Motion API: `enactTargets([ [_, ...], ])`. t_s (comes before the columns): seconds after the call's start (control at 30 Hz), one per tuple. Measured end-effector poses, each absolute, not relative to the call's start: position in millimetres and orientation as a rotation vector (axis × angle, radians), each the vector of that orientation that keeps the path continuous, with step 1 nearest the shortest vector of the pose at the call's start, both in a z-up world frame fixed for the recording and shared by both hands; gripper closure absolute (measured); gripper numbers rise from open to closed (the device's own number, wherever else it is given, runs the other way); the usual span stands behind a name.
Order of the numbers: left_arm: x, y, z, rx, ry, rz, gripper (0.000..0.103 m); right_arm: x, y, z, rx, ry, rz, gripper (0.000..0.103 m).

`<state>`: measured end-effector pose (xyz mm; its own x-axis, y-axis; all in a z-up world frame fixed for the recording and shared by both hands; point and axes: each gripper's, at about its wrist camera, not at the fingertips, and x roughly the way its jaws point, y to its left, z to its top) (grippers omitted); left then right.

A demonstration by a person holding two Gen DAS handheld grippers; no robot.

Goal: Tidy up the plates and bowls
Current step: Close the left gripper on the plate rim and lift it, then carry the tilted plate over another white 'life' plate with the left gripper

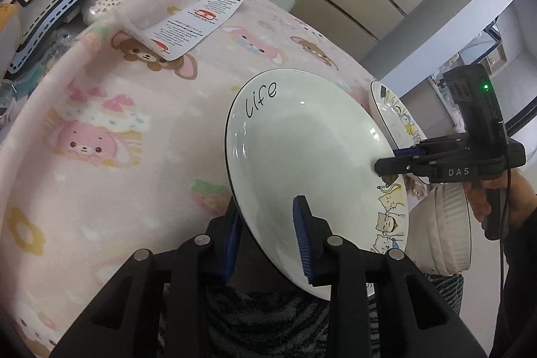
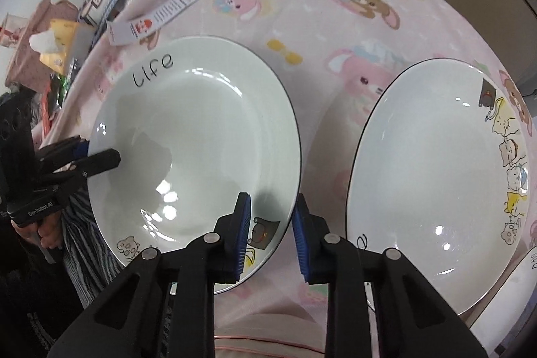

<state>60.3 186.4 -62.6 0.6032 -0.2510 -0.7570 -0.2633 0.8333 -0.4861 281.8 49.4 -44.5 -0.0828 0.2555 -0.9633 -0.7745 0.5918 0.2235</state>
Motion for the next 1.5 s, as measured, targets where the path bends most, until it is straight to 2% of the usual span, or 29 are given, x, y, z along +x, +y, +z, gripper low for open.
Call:
enactTargets([
  [0.07, 61, 187, -63, -0.616, 0.937, 0.008, 0.071, 280, 55, -47, -0.519, 1.419, 0.901, 0.079],
  [0.17, 61, 186, -63, -0.605, 0.937, 0.009, 0.071, 276, 63, -51, -0.541, 1.451, 0.883, 0.067],
  [0.2, 61, 186, -63, -0.602, 0.937, 0.010, 0.071, 274, 66, -52, -0.545, 1.461, 0.882, 0.061],
  [0.27, 61, 186, -63, -0.604, 0.934, 0.013, 0.071, 271, 70, -53, -0.563, 1.450, 0.866, 0.059],
  [0.3, 60, 186, -63, -0.596, 0.931, 0.014, 0.071, 271, 69, -52, -0.550, 1.446, 0.863, 0.061],
  [0.4, 61, 184, -63, -0.553, 0.927, 0.062, 0.084, 276, 58, -48, -0.496, 1.416, 0.876, 0.075],
  [0.43, 61, 184, -63, -0.553, 0.925, 0.061, 0.085, 279, 53, -46, -0.468, 1.406, 0.882, 0.080],
  [0.5, 60, 185, -62, -0.554, 0.909, 0.056, 0.085, 281, 44, -40, -0.412, 1.381, 0.899, 0.084],
  [0.9, 67, 183, -6, -0.500, 0.729, 0.041, 0.087, 292, 4, 9, -0.091, 1.191, 0.937, 0.091],
  [1.17, 96, 156, 29, -0.448, 0.681, 0.001, 0.087, 304, -44, 32, 0.143, 1.036, 0.886, 0.093],
  [1.5, 164, 97, 31, -0.386, 0.707, -0.117, 0.088, 319, -127, 25, 0.295, 0.956, 0.758, 0.093],
])
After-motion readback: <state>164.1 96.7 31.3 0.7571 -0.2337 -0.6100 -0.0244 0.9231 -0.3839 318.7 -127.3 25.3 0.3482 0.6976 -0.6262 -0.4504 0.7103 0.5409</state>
